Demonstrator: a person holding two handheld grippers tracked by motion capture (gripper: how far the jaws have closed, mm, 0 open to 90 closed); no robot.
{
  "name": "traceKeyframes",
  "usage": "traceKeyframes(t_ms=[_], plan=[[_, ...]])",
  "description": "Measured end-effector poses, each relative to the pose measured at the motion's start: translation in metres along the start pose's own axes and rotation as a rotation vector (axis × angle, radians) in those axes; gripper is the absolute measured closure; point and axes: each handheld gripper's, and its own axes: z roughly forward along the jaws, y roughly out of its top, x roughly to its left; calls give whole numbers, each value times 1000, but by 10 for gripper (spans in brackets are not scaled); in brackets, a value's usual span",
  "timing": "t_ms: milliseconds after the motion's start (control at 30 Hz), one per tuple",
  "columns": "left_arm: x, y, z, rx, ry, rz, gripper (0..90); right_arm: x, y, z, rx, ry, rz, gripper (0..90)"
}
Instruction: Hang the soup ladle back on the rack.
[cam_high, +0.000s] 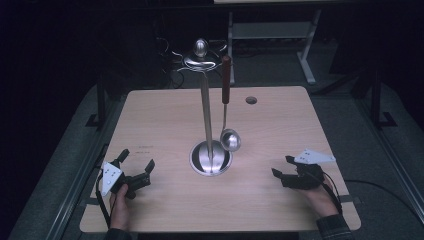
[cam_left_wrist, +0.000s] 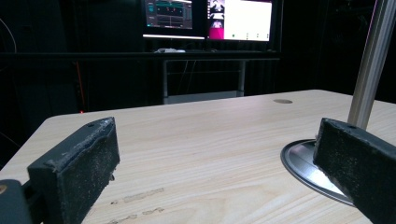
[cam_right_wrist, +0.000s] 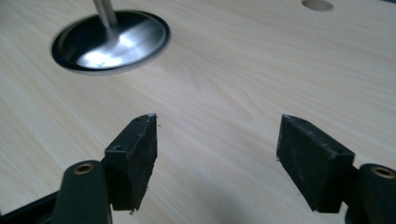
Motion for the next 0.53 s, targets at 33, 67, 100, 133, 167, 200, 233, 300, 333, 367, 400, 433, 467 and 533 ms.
traceKeyframes(t_ms=[33,67,100,133,167,200,233,300,333,367,400,433,467,533], plan=[[0,0,0,-1,0,-1,0,0,-7,-1,11,-18,10,269],[0,0,0,0,0,0,0,0,-7,-1,11,-18,10,269],[0,0,0,0,0,0,0,-1,-14,-2,35,-42,12,266],[0,0,0,0,1,0,0,-2,-17,-2,39,-51,13,259],[0,0,0,0,1,0,0,-2,-21,-3,49,-59,18,258],[0,0,0,0,1,0,0,-3,-24,-4,54,-67,20,258],[0,0,0,0,1,0,0,-3,-24,-4,54,-67,20,258],[0,0,0,0,1,0,0,-7,-29,-6,63,-74,37,254],[0,0,0,0,1,0,0,-7,-29,-6,63,-74,37,254],[0,0,0,0,1,1,0,-8,-31,-8,64,-77,50,243],[0,0,0,0,1,1,0,-8,-31,-8,64,-77,50,243],[0,0,0,1,2,0,0,-9,-32,-9,61,-80,59,233],[0,0,0,1,2,1,0,-10,-32,-9,58,-80,58,231],[0,0,0,0,2,-1,0,-10,-33,-10,56,-84,61,224]])
